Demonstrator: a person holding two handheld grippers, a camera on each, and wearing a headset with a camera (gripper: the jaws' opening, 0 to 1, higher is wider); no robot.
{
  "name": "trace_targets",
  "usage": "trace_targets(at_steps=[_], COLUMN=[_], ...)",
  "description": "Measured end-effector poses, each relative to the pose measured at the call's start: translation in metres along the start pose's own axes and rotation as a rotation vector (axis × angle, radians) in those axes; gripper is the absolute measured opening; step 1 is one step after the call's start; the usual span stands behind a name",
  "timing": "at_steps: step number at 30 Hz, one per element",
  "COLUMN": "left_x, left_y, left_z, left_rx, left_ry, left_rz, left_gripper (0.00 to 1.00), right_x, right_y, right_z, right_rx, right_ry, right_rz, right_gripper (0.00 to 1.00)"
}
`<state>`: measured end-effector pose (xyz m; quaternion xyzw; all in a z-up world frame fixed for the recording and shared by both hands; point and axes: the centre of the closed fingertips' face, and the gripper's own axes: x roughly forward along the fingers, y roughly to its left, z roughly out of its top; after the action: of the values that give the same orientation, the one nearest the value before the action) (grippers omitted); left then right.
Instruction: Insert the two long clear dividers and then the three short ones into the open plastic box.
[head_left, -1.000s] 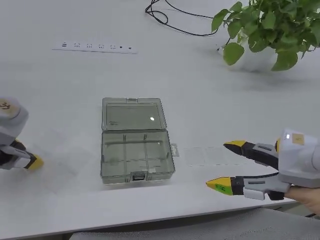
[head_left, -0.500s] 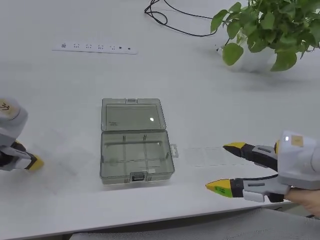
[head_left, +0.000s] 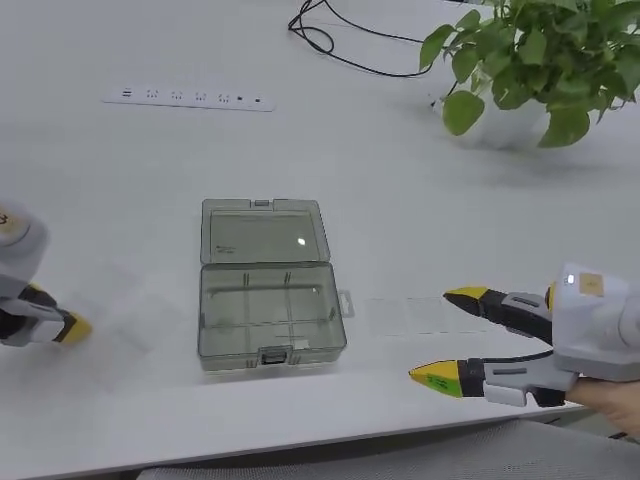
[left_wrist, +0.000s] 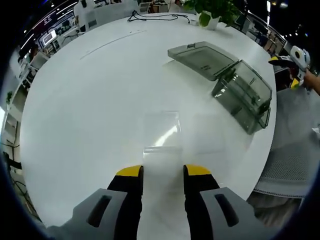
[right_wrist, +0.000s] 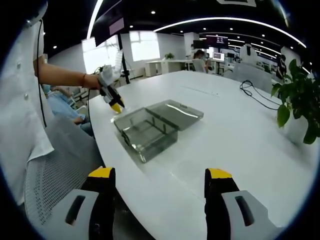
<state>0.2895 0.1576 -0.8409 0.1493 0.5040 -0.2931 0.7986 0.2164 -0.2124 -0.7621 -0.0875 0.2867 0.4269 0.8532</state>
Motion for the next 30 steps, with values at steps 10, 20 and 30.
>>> trace_targets(at_steps=[10,20,30], left_x=[-0.006,-0.018,-0.035], left_y=[-0.004,-0.015,-0.038], left_z=[0.0,0.015,0.048], left_rx=[-0.06,-0.151,-0.229], left_ry=[-0.037,-0.143,-0.289], left_rz=[-0.02,-0.056,-0.124], left_gripper=[0.3,0.3,0.3], right_x=[0.0,0.0,0.002], right_y=[0.0,-0.001,0.002], right_z=[0.0,0.003,0.018], right_rx=[-0.002,-0.001,-0.002], right_ry=[0.003,-0.001,-0.032], right_rz=[0.0,0.001,0.005], right_gripper=[0.73,0.73,0.73])
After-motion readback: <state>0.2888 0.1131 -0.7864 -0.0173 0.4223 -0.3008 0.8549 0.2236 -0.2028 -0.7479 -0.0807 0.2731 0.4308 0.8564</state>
